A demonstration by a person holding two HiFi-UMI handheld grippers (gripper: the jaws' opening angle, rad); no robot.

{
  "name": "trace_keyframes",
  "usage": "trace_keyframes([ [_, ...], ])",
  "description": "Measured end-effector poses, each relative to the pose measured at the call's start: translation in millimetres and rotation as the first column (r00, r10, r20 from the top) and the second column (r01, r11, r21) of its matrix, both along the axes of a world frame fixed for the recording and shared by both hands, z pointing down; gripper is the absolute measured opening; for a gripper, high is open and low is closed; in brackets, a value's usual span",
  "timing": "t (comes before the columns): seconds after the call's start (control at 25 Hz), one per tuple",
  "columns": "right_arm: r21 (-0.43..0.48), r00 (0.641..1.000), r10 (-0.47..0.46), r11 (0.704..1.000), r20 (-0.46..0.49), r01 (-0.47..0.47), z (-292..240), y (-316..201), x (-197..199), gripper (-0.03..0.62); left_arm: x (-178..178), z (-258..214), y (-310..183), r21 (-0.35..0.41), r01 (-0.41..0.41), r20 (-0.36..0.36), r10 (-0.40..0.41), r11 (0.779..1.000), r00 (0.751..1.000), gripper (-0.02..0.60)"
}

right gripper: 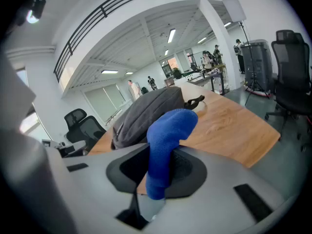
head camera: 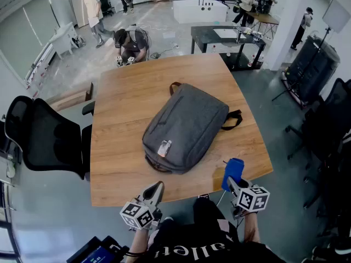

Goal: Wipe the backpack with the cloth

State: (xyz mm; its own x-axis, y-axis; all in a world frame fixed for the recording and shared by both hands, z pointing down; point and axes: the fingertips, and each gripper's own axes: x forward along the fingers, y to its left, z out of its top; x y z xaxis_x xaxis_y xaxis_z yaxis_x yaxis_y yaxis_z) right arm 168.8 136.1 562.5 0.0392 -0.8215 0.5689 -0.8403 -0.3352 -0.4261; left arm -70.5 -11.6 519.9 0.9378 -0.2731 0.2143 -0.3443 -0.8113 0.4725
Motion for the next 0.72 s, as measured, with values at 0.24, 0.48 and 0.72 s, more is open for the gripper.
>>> trace_keyframes([
  [0.24, -0.083, 0.973, -0.161, 0.985, -0.163, 0.149, 5.0, -50.8, 124.6, 0.087, 79.7, 3.6, -11.4, -0.022, 0.099, -0.025, -0.1, 0.995, 0.995, 0.002],
  [0.48, -0.193, 0.892, -0.361, 0.929, -0.271, 0.317, 29.4, -117.5, 204.9, 0.087, 111.5, 8.4, -14.9, -0.023, 0.177, 0.01, -0.177, 0.984, 0.984, 0.002],
  [0.72, -0.293, 0.784, -0.498, 0.864, -0.37, 0.41, 47.2, -170.4, 241.6, 0.087, 92.7, 2.9, -17.2, -0.011, 0.318, 0.072, -0.316, 0.948, 0.946, 0.002],
])
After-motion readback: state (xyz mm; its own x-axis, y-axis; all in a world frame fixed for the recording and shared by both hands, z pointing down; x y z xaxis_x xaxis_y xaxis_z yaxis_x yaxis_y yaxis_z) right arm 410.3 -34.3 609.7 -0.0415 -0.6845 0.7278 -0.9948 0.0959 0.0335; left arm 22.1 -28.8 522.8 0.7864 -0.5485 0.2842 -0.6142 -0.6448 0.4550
